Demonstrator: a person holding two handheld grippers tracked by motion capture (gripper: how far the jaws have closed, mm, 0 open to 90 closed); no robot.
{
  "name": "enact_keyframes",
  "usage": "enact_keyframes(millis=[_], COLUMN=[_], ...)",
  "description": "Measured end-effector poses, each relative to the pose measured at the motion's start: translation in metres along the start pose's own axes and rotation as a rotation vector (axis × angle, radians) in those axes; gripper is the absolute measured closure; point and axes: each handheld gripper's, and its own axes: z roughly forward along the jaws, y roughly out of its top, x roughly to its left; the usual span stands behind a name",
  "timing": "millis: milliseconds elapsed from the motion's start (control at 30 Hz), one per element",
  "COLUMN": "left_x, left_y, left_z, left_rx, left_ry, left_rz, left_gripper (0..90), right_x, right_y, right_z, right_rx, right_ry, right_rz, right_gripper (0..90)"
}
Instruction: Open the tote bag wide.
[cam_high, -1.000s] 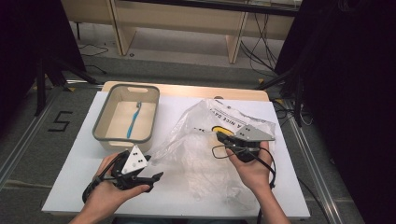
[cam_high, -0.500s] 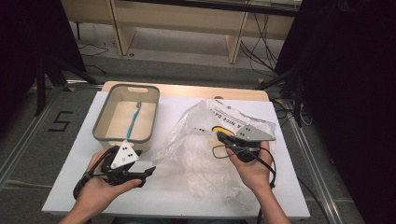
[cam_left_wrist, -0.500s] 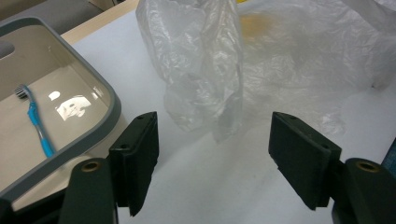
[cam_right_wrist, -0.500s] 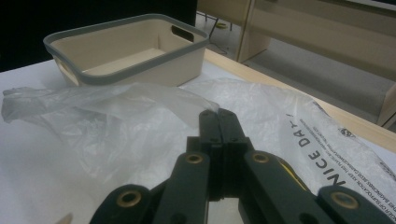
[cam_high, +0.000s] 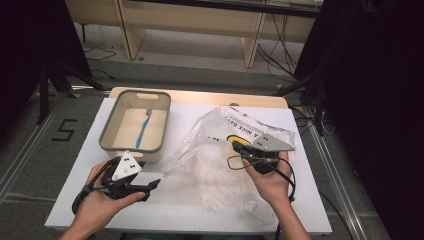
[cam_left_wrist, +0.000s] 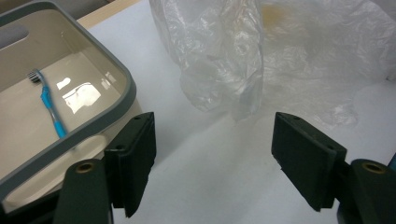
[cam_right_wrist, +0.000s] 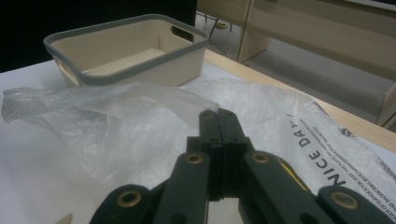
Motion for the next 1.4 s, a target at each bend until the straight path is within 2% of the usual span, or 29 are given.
enact_keyframes(millis=[167,533,800,967,1400], left_x=[0.007,0.025,0.034,0.040,0.054], left_y=[-0.001,0.002,0.003,0.005,0.007], left_z=[-0.002,0.001,-0.001,-0.002,0.006], left_rx=[-0.001,0.023,0.028,0.022,0.036], left_ry=[0.016,0.052,0.071,0.082,0.111], left_rz=[-0.022,-0.044,-0.040,-0.053,-0.072], left_gripper=[30.2,30.0,28.9,28.9,28.9], right_x=[0.001,0.003,0.003,0.004,0.003], right_y=[0.000,0.001,0.000,0.000,0.000], right_z=[0.000,0.001,0.002,0.003,0.002], right_rx=[0.003,0.004,0.007,0.007,0.004], right_ry=[-0.001,0.003,0.002,0.003,0.004], right_rz=[-0.002,-0.002,-0.005,-0.009,-0.005], right_gripper=[90.0,90.0,90.0,90.0,90.0])
